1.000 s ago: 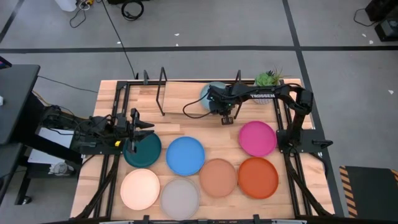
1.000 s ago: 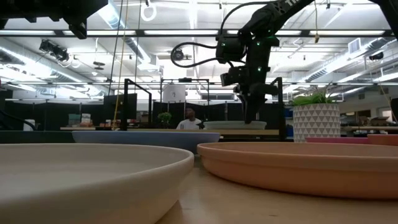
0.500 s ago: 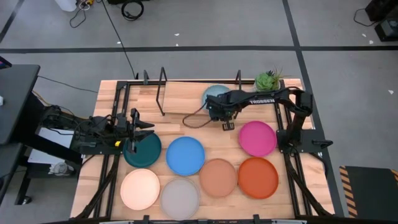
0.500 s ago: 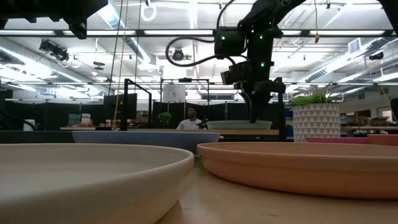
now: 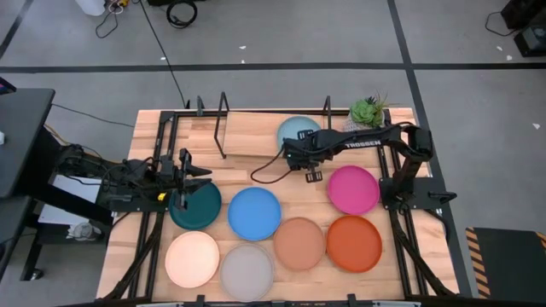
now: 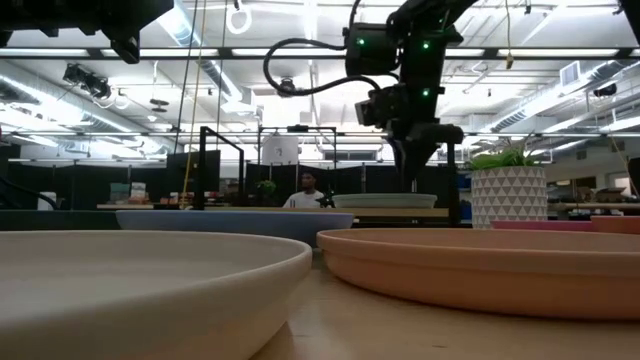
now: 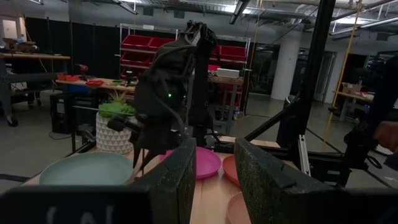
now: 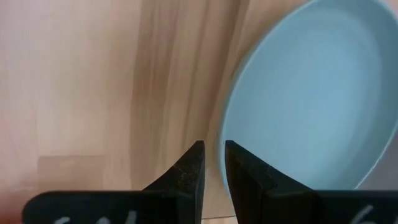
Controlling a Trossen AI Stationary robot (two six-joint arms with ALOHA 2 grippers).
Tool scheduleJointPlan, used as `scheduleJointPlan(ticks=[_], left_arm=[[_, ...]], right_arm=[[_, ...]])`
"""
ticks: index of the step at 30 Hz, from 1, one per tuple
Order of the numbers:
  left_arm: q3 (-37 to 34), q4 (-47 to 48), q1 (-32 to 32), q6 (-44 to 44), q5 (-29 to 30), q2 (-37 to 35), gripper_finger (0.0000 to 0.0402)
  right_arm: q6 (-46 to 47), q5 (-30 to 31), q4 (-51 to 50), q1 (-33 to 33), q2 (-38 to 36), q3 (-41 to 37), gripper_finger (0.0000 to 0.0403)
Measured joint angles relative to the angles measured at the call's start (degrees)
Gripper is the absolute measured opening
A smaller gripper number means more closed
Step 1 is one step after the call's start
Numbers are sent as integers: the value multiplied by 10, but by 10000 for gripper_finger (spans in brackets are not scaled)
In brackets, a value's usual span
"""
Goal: Place and stack plates onto a shelf
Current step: Put the light blue plate on the shelf, then put the pink plate on the shelf
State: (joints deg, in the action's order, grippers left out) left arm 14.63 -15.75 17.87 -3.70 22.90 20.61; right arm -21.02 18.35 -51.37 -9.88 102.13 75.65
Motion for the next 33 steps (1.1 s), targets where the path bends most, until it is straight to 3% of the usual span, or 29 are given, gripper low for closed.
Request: scheduleJointPlan(ticks=[8, 21, 29, 33], left_arm=[[0, 2, 0, -1, 0, 0, 117], [0, 2, 0, 0, 0, 0, 117], [0, 2, 0, 0, 0, 0, 117], [0, 5, 0, 0, 0, 0, 117]], right_arm=[[-20, -15, 59, -17, 1, -33, 69], [-28, 11, 81, -34, 1, -41, 69], [-25, 45, 73, 14, 1, -16, 69], [11, 15, 72, 41, 1, -6, 69]])
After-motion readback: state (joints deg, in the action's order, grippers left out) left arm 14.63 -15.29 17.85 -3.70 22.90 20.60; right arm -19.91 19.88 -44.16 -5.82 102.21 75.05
